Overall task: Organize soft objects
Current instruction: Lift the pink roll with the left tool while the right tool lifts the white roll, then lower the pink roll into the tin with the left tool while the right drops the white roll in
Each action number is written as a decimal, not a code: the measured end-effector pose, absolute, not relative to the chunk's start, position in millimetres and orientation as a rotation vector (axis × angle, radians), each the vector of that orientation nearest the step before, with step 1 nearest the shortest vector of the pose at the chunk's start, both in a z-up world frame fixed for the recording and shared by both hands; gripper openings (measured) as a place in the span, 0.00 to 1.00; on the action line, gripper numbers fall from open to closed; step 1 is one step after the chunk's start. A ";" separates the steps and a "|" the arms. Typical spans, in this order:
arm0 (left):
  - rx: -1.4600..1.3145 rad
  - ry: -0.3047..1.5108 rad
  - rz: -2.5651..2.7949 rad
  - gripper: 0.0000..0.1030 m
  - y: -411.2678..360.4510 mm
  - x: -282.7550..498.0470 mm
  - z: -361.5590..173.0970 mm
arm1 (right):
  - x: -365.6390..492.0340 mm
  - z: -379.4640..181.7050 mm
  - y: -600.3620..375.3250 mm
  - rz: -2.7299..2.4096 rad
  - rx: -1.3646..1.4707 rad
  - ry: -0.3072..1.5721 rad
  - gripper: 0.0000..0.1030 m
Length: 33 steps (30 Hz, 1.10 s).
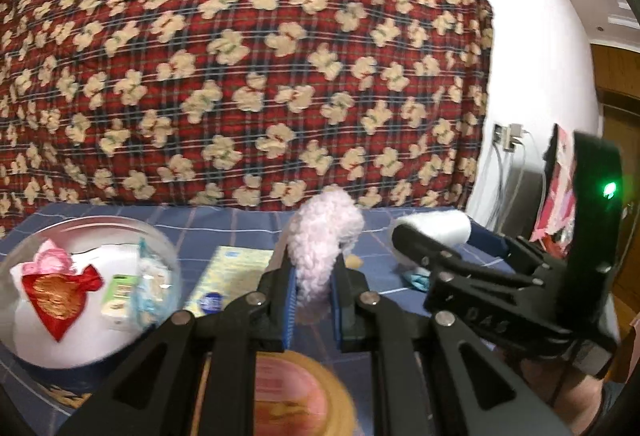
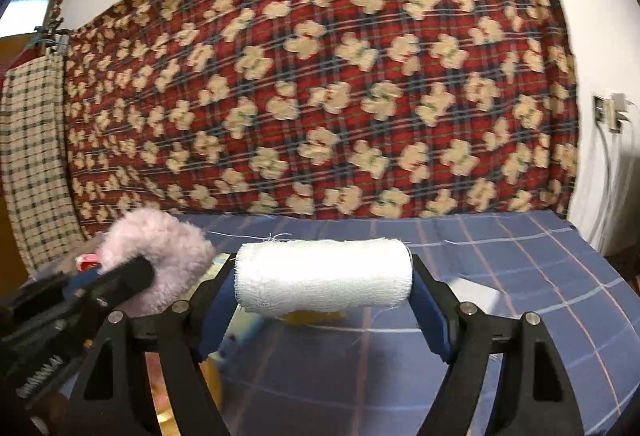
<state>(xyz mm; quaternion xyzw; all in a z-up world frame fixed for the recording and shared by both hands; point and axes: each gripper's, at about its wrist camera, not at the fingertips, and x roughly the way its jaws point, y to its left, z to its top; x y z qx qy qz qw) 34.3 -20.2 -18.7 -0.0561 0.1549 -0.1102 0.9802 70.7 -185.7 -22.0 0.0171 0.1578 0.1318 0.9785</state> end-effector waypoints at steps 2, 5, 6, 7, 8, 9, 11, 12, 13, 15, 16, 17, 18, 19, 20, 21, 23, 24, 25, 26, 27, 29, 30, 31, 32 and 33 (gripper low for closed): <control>-0.117 0.328 -0.204 0.11 -11.6 37.2 -19.4 | 74.0 -17.6 -177.0 0.290 0.031 0.317 0.78; -0.120 0.348 -0.178 0.11 2.5 40.9 -18.9 | 79.5 -11.1 -161.5 0.328 0.025 0.326 0.78; -0.123 0.352 -0.169 0.11 7.2 41.5 -18.6 | 81.8 -8.4 -156.6 0.343 0.029 0.332 0.78; -0.129 0.355 -0.161 0.11 13.2 41.9 -18.1 | 84.1 -6.4 -152.5 0.356 0.032 0.339 0.78; -0.133 0.358 -0.148 0.11 20.7 42.2 -17.3 | 85.7 -4.5 -149.0 0.365 0.034 0.343 0.78; -0.138 0.359 -0.136 0.11 27.3 42.4 -16.7 | 87.6 -1.8 -143.7 0.375 0.032 0.346 0.78; -0.143 0.363 -0.116 0.11 39.0 43.6 -15.3 | 91.1 3.3 -132.9 0.396 0.022 0.353 0.78; -0.142 0.365 -0.103 0.11 45.1 43.9 -15.1 | 92.5 6.1 -127.0 0.406 0.015 0.354 0.78; -0.142 0.370 -0.084 0.11 52.9 44.8 -14.8 | 94.4 8.6 -120.4 0.417 0.008 0.359 0.78; -0.149 0.377 -0.050 0.11 68.0 46.9 -15.0 | 99.0 12.5 -108.7 0.441 -0.002 0.376 0.78; -0.152 0.381 -0.034 0.11 74.2 47.8 -15.1 | 101.9 14.2 -101.8 0.456 -0.004 0.387 0.78; -0.158 0.387 -0.019 0.12 82.8 49.1 -15.3 | 106.2 16.6 -92.4 0.474 -0.007 0.404 0.78; -0.163 0.392 -0.011 0.12 88.4 50.4 -15.7 | 109.4 18.3 -85.4 0.488 -0.007 0.414 0.78; -0.169 0.399 0.003 0.12 96.7 51.7 -16.0 | 112.2 19.4 -80.1 0.499 -0.008 0.423 0.78; -0.176 0.408 0.011 0.12 104.2 53.4 -16.5 | 116.5 20.5 -70.7 0.514 -0.012 0.441 0.78; -0.184 0.426 0.016 0.12 111.8 56.3 -17.6 | 120.3 20.9 -61.8 0.526 -0.018 0.457 0.78; -0.188 0.452 0.024 0.12 122.8 60.9 -19.7 | 126.3 20.6 -43.7 0.547 -0.033 0.482 0.78; -0.186 0.470 0.031 0.12 130.1 64.2 -21.2 | 128.2 20.6 -34.8 0.556 -0.045 0.488 0.78; -0.193 0.488 0.032 0.12 136.1 66.1 -22.8 | 129.8 20.3 -26.6 0.564 -0.058 0.494 0.78; -0.203 0.504 0.030 0.12 142.1 68.5 -24.1 | 132.4 19.4 -16.1 0.572 -0.076 0.509 0.78; -0.210 0.517 0.034 0.12 147.3 70.9 -25.2 | 134.8 18.4 -6.3 0.581 -0.086 0.524 0.78; -0.198 0.540 0.066 0.12 157.5 76.1 -27.9 | 140.5 15.6 8.5 0.600 -0.089 0.555 0.78; -0.188 0.548 0.082 0.12 161.5 78.8 -29.3 | 143.2 14.7 12.8 0.603 -0.090 0.568 0.78; -0.185 0.559 0.094 0.12 165.0 81.6 -30.6 | 146.8 13.1 19.7 0.608 -0.092 0.587 0.78; -0.187 0.573 0.102 0.12 170.0 84.8 -32.5 | 151.1 10.9 27.5 0.613 -0.096 0.609 0.78; -0.187 0.584 0.109 0.12 174.6 87.6 -34.6 | 154.2 9.2 33.2 0.613 -0.102 0.627 0.78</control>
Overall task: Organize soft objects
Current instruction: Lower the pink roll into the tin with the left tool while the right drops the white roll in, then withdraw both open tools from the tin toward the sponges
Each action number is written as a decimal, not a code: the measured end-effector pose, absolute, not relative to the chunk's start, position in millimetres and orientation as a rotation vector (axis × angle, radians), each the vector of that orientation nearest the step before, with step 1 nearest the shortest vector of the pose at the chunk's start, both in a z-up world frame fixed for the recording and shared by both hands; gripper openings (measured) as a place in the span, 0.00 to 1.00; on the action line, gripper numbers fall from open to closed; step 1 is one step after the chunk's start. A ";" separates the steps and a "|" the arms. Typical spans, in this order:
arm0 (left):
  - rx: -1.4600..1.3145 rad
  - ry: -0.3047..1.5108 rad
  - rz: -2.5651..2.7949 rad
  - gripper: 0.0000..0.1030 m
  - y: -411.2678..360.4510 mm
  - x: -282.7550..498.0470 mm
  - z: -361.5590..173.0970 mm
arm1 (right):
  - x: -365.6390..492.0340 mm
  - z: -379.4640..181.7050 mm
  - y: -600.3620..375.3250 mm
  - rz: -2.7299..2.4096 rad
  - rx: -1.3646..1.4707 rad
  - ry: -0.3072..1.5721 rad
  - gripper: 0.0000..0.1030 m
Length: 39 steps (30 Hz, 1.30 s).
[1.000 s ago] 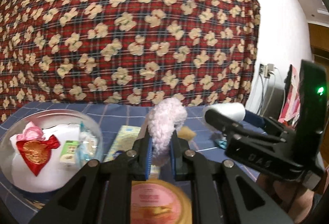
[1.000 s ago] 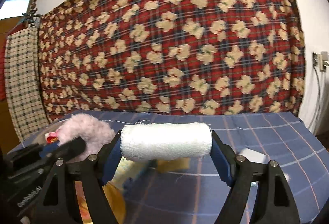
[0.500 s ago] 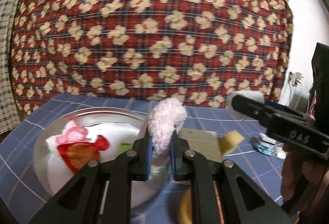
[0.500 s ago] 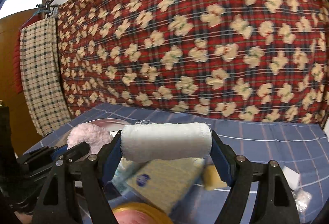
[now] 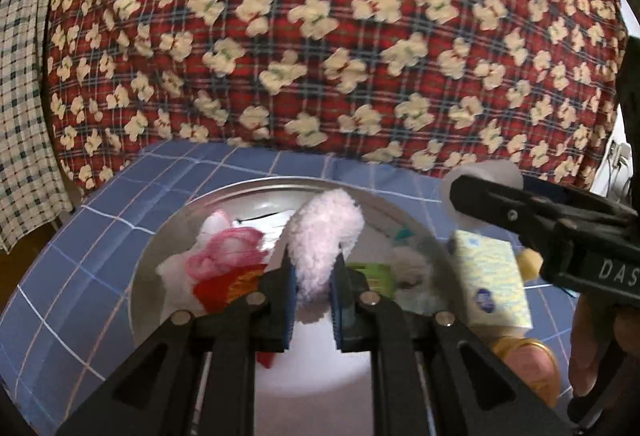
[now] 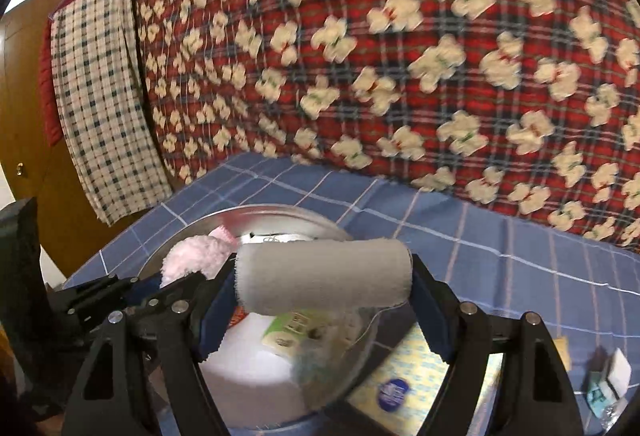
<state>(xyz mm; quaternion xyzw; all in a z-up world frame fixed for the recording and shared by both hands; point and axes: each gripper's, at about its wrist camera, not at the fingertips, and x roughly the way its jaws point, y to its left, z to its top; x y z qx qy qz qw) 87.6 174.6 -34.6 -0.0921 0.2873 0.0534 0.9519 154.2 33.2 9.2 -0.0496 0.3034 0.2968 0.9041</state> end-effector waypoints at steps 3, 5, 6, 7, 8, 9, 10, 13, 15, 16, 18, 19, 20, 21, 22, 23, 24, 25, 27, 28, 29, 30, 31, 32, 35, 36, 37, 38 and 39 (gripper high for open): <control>-0.183 0.610 0.132 0.12 184.5 92.7 -39.6 | 161.3 2.5 51.9 0.608 -0.145 0.658 0.78; -0.192 0.623 0.135 0.12 191.5 94.4 -43.2 | 166.3 -4.5 62.8 0.600 -0.175 0.684 0.78; -0.195 0.627 0.138 0.12 194.2 95.0 -44.4 | 168.2 -7.7 66.0 0.600 -0.179 0.696 0.78; -0.198 0.631 0.143 0.12 197.6 95.4 -45.4 | 170.6 -9.8 67.5 0.600 -0.179 0.703 0.78; -0.201 0.631 0.143 0.12 199.8 95.3 -46.2 | 172.4 -13.5 69.6 0.596 -0.184 0.715 0.78; -0.200 0.632 0.144 0.12 201.4 95.7 -46.8 | 173.9 -16.0 71.1 0.593 -0.188 0.725 0.78; -0.198 0.636 0.149 0.12 203.3 96.3 -47.9 | 174.7 -18.5 72.5 0.594 -0.188 0.733 0.78; -0.206 0.645 0.153 0.14 206.7 98.0 -49.8 | 176.8 -24.1 77.0 0.605 -0.185 0.760 0.78; -0.199 0.652 0.171 0.23 207.6 98.4 -50.5 | 178.4 -27.0 80.1 0.604 -0.188 0.784 0.79; -0.205 0.652 0.174 0.30 208.7 97.8 -50.4 | 178.7 -27.8 80.8 0.609 -0.187 0.790 0.82; -0.211 0.648 0.183 0.42 210.1 95.5 -49.5 | 176.2 -28.1 80.3 0.602 -0.192 0.783 0.87; -0.211 0.642 0.190 0.49 210.4 93.2 -48.2 | 173.5 -26.9 78.6 0.585 -0.196 0.771 0.87; -0.214 0.638 0.196 0.56 211.3 91.2 -47.4 | 170.8 -25.1 76.0 0.581 -0.194 0.760 0.87; -0.223 0.629 0.203 0.59 212.4 88.2 -45.6 | 168.9 -23.3 73.5 0.588 -0.186 0.756 0.87; -0.230 0.620 0.207 0.67 213.2 86.3 -43.9 | 166.1 -20.6 69.9 0.598 -0.173 0.751 0.87; -0.236 0.609 0.213 0.72 213.0 83.6 -41.7 | 161.5 -16.3 64.3 0.608 -0.157 0.736 0.87; -0.241 0.599 0.219 0.73 212.0 81.2 -39.5 | 158.9 -13.5 61.3 0.611 -0.150 0.728 0.87; -0.245 0.591 0.219 0.73 210.5 79.3 -37.2 | 154.3 -8.7 55.4 0.615 -0.136 0.712 0.87; -0.237 0.582 0.205 0.73 201.4 77.7 -32.1 | 147.3 -1.8 45.0 0.624 -0.112 0.689 0.88; -0.230 0.578 0.197 0.73 196.0 77.3 -29.8 | 145.1 0.2 41.0 0.625 -0.105 0.681 0.88; -0.219 0.575 0.182 0.75 189.7 76.9 -27.5 | 141.2 3.1 34.7 0.624 -0.096 0.668 0.88; -0.204 0.573 0.168 0.77 181.9 76.4 -24.8 | 135.9 6.3 25.2 0.623 -0.090 0.649 0.88; -0.184 0.568 0.153 0.81 171.9 75.8 -21.8 | 133.8 7.3 20.3 0.620 -0.088 0.640 0.88; -0.165 0.560 0.136 0.83 161.2 75.3 -19.0 | 130.2 8.5 11.8 0.613 -0.084 0.629 0.88; -0.129 0.554 0.083 0.83 133.8 74.9 -12.8 | 120.5 10.0 -23.8 0.579 -0.058 0.597 0.88; -0.121 0.552 0.066 0.83 125.3 74.7 -11.3 | 118.2 9.7 -36.6 0.564 -0.047 0.590 0.88; -0.109 0.552 0.044 0.83 113.8 75.0 -10.0 | 115.8 9.2 -50.2 0.549 -0.034 0.583 0.88; -0.095 0.552 0.019 0.85 101.9 75.6 -8.7 | 114.4 8.0 -65.3 0.532 -0.020 0.581 0.88; -0.074 0.552 -0.005 0.86 87.4 76.7 -7.7 | 112.9 7.3 -76.3 0.518 -0.010 0.580 0.88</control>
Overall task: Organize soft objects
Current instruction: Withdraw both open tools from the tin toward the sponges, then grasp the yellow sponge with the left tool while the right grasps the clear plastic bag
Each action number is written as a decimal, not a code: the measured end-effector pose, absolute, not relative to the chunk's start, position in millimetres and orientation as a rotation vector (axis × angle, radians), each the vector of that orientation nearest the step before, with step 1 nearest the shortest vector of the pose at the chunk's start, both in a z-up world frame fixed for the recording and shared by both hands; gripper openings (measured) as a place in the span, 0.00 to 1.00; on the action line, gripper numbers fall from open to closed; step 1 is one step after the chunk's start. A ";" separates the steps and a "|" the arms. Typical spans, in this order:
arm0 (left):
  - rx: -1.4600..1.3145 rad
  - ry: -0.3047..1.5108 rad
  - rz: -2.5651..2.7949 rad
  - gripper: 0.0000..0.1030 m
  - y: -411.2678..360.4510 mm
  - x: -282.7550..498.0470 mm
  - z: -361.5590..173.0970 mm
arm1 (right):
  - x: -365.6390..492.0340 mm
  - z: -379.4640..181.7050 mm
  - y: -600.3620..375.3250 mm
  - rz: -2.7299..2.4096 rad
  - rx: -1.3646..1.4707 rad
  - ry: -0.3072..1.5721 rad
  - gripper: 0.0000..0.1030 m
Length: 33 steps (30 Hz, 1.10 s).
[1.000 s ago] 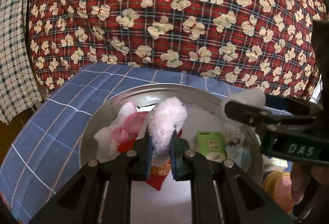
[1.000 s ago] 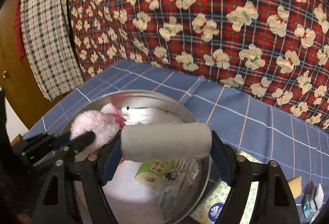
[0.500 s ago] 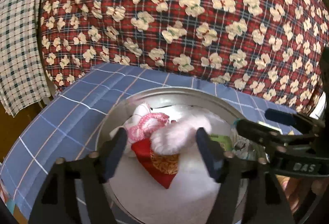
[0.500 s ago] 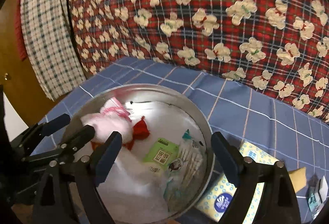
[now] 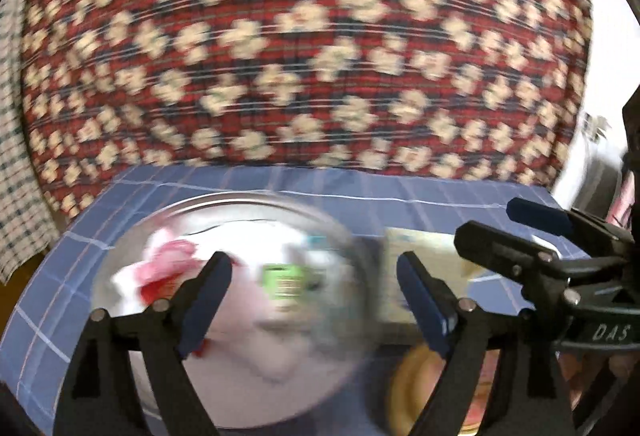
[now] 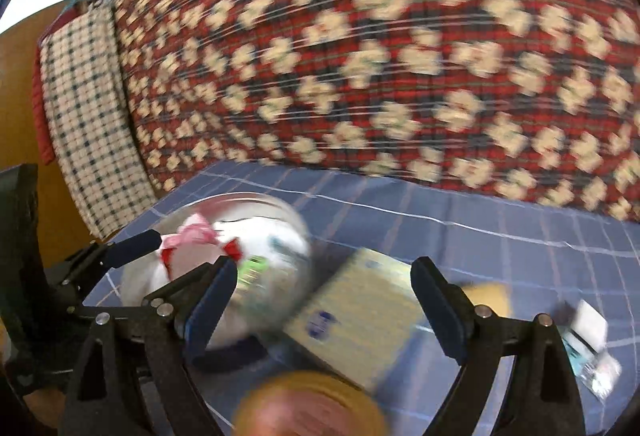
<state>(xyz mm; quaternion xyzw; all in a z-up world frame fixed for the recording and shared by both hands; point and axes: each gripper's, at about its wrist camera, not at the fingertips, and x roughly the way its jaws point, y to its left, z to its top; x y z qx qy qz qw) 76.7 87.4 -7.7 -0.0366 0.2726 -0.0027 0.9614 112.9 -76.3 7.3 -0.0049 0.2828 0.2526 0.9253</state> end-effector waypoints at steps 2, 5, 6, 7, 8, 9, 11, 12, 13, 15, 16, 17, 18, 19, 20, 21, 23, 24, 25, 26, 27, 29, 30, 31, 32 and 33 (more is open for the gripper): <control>-0.035 0.554 -0.038 0.88 63.0 79.8 -6.2 | 110.2 2.6 -110.7 0.461 0.009 0.568 0.88; 0.015 0.564 -0.104 0.88 25.5 86.2 -6.8 | 111.3 -8.0 -165.3 0.356 0.027 0.583 0.88; 0.023 0.567 -0.125 0.88 15.8 88.0 -7.0 | 111.6 -11.0 -178.5 0.331 0.032 0.588 0.88; 0.038 0.576 -0.146 0.88 2.2 91.7 -7.3 | 112.1 -15.3 -195.9 0.294 0.041 0.596 0.88; 0.052 0.583 -0.160 0.88 -8.4 95.4 -7.4 | 112.3 -19.5 -214.1 0.254 0.051 0.601 0.88; 0.060 0.589 -0.178 0.88 -17.2 98.8 -7.4 | 112.1 -23.6 -232.8 0.216 0.065 0.605 0.88; 0.075 0.626 -0.215 0.88 -37.9 109.2 -9.0 | 111.8 -33.3 -271.1 0.141 0.104 0.621 0.88; 0.092 0.643 -0.227 0.88 -48.5 113.5 -10.0 | 110.8 -36.6 -285.3 0.118 0.119 0.626 0.88; 0.109 0.661 -0.254 0.88 -61.1 119.4 -11.3 | 110.0 -40.7 -298.6 0.096 0.133 0.631 0.88; 0.140 0.688 -0.267 0.88 -82.2 129.3 -14.7 | 109.3 -48.9 -324.6 0.053 0.162 0.647 0.88; 0.163 0.702 -0.267 0.88 -92.0 134.6 -17.0 | 108.7 -53.0 -337.3 0.027 0.180 0.652 0.88; 0.180 0.716 -0.269 0.88 -100.5 138.9 -19.2 | 108.0 -56.0 -346.1 0.010 0.194 0.655 0.88; 0.197 0.732 -0.263 0.88 -108.5 144.1 -21.8 | 107.6 -58.7 -353.3 0.002 0.207 0.660 0.88; 0.222 0.760 -0.259 0.88 -117.8 151.3 -25.1 | 107.4 -60.7 -358.2 0.001 0.215 0.663 0.88; 0.238 0.781 -0.258 0.88 -124.8 156.7 -27.3 | 107.1 -63.6 -363.9 -0.003 0.218 0.668 0.88; 0.266 0.799 -0.239 0.88 -133.0 163.7 -30.2 | 108.3 -65.4 -365.2 -0.008 0.217 0.670 0.88; 0.298 0.820 -0.204 0.88 -141.5 174.9 -36.7 | 108.8 -70.2 -370.5 -0.021 0.218 0.675 0.88; 0.300 0.838 -0.183 0.88 -144.0 181.6 -39.7 | 109.2 -72.3 -373.0 -0.023 0.223 0.676 0.88; 0.295 0.866 -0.163 0.87 -145.1 188.7 -44.3 | 109.2 -74.0 -373.7 -0.023 0.229 0.678 0.88; 0.292 0.890 -0.149 0.87 -145.9 195.7 -49.6 | 109.3 -75.9 -375.5 -0.021 0.239 0.679 0.88; 0.304 0.898 -0.130 0.87 -147.6 201.5 -54.0 | 108.8 -76.3 -376.2 -0.019 0.243 0.676 0.88; 0.310 0.930 -0.078 0.82 -146.8 214.0 -64.4 | 109.2 -76.1 -375.3 -0.011 0.244 0.674 0.88; 0.296 0.947 -0.071 0.80 -145.5 218.4 -68.5 | 109.3 -76.1 -375.1 -0.010 0.238 0.673 0.88; 0.293 0.958 -0.076 0.76 -145.7 219.0 -71.2 | 109.8 -76.2 -374.4 -0.011 0.227 0.673 0.88; 0.299 0.958 -0.082 0.74 -147.2 217.7 -72.4 | 110.4 -76.4 -373.8 -0.016 0.215 0.672 0.88; 0.316 0.950 -0.088 0.74 -150.4 214.9 -72.4 | 110.9 -76.7 -374.0 -0.020 0.210 0.671 0.88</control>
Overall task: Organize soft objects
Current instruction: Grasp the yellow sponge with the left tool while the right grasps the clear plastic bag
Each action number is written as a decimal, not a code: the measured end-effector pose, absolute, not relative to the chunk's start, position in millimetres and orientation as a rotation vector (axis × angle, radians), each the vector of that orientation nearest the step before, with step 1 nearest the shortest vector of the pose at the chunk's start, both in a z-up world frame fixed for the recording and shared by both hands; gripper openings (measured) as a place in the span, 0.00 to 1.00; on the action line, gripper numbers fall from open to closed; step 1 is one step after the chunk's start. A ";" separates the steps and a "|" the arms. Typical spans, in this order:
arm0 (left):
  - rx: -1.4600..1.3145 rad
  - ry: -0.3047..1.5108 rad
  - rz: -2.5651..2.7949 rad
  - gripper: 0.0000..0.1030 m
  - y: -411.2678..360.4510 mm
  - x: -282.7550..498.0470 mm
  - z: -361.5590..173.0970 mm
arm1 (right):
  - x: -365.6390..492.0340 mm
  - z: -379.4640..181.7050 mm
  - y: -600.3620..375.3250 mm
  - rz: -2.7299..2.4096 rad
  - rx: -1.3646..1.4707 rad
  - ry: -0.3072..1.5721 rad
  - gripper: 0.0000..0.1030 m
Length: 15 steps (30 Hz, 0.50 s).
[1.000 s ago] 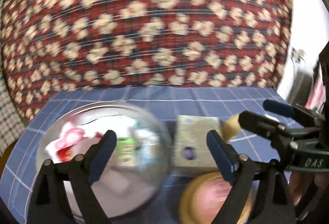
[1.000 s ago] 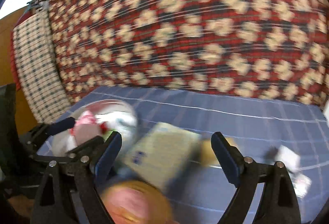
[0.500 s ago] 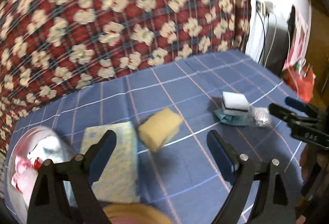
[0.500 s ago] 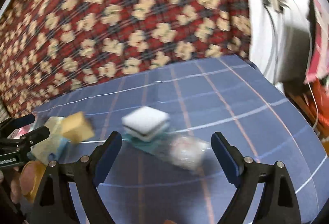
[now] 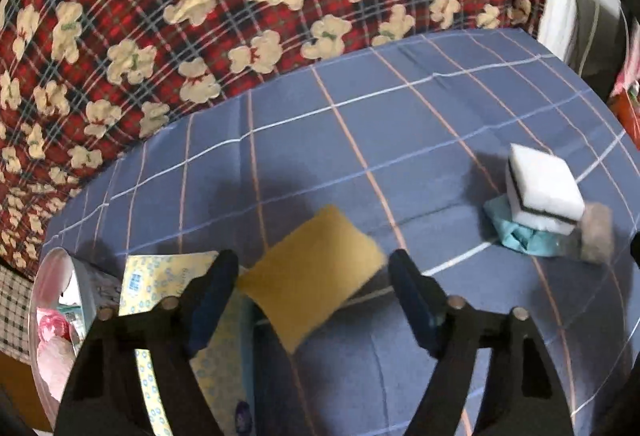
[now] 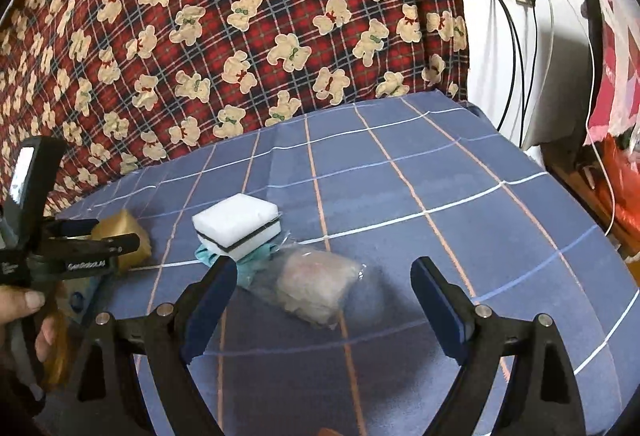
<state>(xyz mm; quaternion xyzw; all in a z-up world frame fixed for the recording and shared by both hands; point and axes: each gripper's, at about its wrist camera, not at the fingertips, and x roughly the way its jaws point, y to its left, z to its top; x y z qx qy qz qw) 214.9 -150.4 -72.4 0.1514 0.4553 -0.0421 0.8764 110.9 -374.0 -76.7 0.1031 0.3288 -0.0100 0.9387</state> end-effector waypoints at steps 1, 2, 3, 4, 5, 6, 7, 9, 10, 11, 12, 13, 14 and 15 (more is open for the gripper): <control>0.336 0.940 -0.094 0.74 -155.0 211.6 -72.6 | 111.7 -77.5 -374.8 -0.022 0.212 0.671 0.88; 0.348 0.936 -0.100 0.71 -158.2 210.9 -73.2 | 113.7 -79.2 -375.8 -0.024 0.219 0.676 0.88; 0.371 0.935 -0.100 0.68 -162.0 209.5 -74.9 | 114.7 -80.6 -376.7 -0.025 0.222 0.680 0.88; 0.389 0.935 -0.095 0.58 -163.7 210.6 -75.9 | 116.0 -81.9 -377.1 -0.027 0.224 0.685 0.88; 0.406 0.935 -0.087 0.52 -164.5 211.3 -77.0 | 117.3 -83.0 -377.0 -0.030 0.220 0.690 0.88; 0.413 0.935 -0.088 0.50 -164.3 212.0 -77.3 | 118.2 -83.4 -376.7 -0.032 0.218 0.693 0.88; 0.413 0.938 -0.094 0.45 -162.5 213.2 -76.3 | 119.5 -84.3 -376.2 -0.034 0.213 0.699 0.88; 0.401 0.945 -0.110 0.40 -158.5 215.5 -73.4 | 124.0 -87.1 -375.2 -0.038 0.199 0.719 0.88; 0.386 0.941 -0.111 0.39 -156.1 214.8 -69.7 | 125.5 -88.2 -375.2 -0.040 0.195 0.726 0.88; 0.376 0.929 -0.115 0.39 -155.2 212.4 -65.5 | 128.9 -90.5 -374.6 -0.045 0.185 0.743 0.88; 0.367 0.916 -0.126 0.39 -155.6 208.6 -61.0 | 130.7 -92.2 -374.5 -0.048 0.181 0.754 0.88; 0.351 0.905 -0.147 0.39 -156.9 202.7 -55.0 | 133.1 -94.2 -374.3 -0.050 0.178 0.766 0.88; 0.337 0.896 -0.159 0.39 -158.0 198.2 -51.2 | 136.1 -96.6 -374.1 -0.049 0.178 0.776 0.88; 0.325 0.885 -0.173 0.39 -160.2 192.0 -46.8 | 138.9 -98.6 -374.0 -0.048 0.180 0.790 0.88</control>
